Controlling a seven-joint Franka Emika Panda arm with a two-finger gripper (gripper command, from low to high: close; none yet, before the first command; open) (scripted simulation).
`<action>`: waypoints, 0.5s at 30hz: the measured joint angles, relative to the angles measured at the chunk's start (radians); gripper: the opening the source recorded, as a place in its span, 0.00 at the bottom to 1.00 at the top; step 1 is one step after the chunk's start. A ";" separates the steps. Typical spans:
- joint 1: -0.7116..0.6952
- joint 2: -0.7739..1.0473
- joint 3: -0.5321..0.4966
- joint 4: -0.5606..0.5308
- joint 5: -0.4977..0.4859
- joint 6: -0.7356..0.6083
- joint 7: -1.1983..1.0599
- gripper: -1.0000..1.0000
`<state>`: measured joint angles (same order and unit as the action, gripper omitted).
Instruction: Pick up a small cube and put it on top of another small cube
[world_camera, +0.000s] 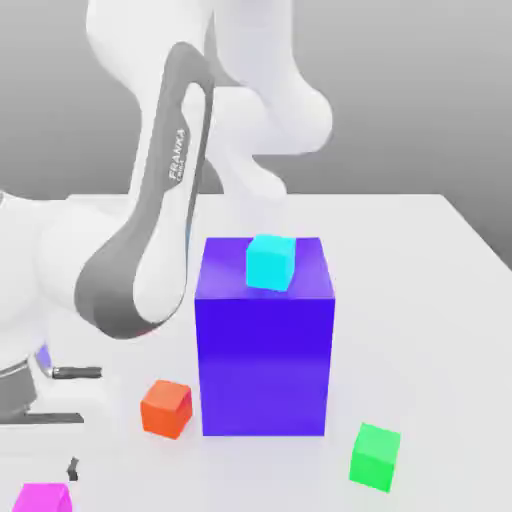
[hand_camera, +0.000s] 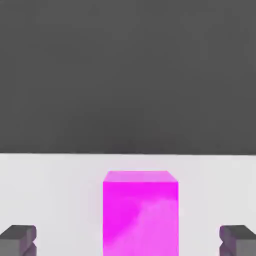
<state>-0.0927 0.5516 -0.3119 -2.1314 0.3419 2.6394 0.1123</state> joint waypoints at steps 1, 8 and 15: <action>-0.015 0.038 0.018 0.010 0.018 0.027 -0.013 0.50; -0.027 0.066 0.033 0.017 0.031 0.046 -0.023 0.00; 0.077 -0.105 -0.033 -0.050 -0.049 -0.063 0.092 0.00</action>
<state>-0.0158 0.4470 -0.3446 -2.1809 0.2926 2.5759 0.2047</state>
